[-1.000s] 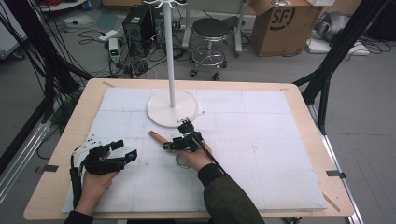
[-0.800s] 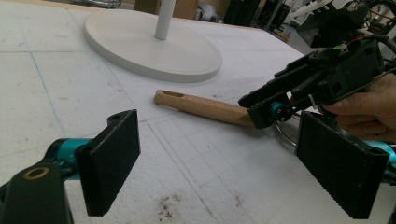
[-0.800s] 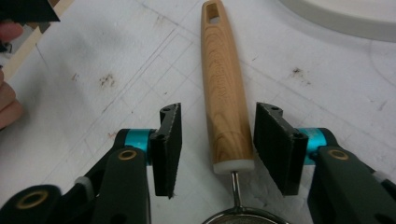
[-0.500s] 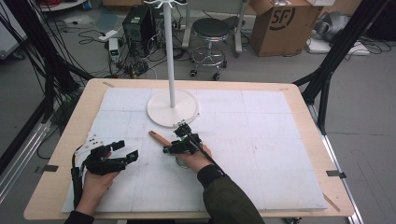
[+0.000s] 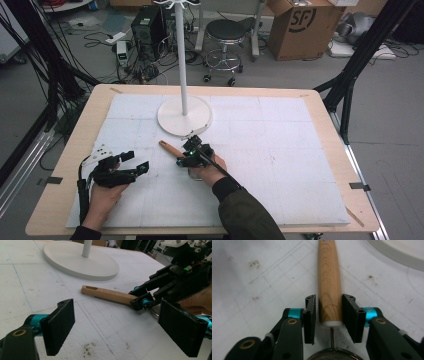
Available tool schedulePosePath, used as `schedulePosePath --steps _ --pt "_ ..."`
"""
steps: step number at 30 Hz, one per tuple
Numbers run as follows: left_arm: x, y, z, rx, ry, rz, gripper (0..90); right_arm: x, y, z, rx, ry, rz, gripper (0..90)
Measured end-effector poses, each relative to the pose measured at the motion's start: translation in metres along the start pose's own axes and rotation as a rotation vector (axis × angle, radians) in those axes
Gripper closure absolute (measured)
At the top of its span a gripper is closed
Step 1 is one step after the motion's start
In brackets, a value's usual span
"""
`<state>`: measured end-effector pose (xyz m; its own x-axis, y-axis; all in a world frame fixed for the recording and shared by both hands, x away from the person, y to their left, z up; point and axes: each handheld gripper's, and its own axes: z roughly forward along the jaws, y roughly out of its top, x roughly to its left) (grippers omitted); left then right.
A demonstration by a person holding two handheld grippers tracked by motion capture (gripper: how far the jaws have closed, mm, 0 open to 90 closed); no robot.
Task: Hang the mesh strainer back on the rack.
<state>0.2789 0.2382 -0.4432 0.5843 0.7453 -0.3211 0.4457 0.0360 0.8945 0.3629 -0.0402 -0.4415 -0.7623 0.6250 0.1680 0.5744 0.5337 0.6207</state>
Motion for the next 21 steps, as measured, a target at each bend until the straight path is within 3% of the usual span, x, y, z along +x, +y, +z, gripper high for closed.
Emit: schedulePosePath --steps 6,21 --pt "-0.0003 -0.0001 -0.0001 0.005 0.002 -0.001 14.9 0.0045 -0.0004 0.0008 0.003 -0.031 -0.036 65.1" --pt "-0.0002 -0.0004 -0.001 0.01 0.003 0.001 14.9 0.0069 0.003 0.0011 0.033 -0.044 -0.083 65.5"
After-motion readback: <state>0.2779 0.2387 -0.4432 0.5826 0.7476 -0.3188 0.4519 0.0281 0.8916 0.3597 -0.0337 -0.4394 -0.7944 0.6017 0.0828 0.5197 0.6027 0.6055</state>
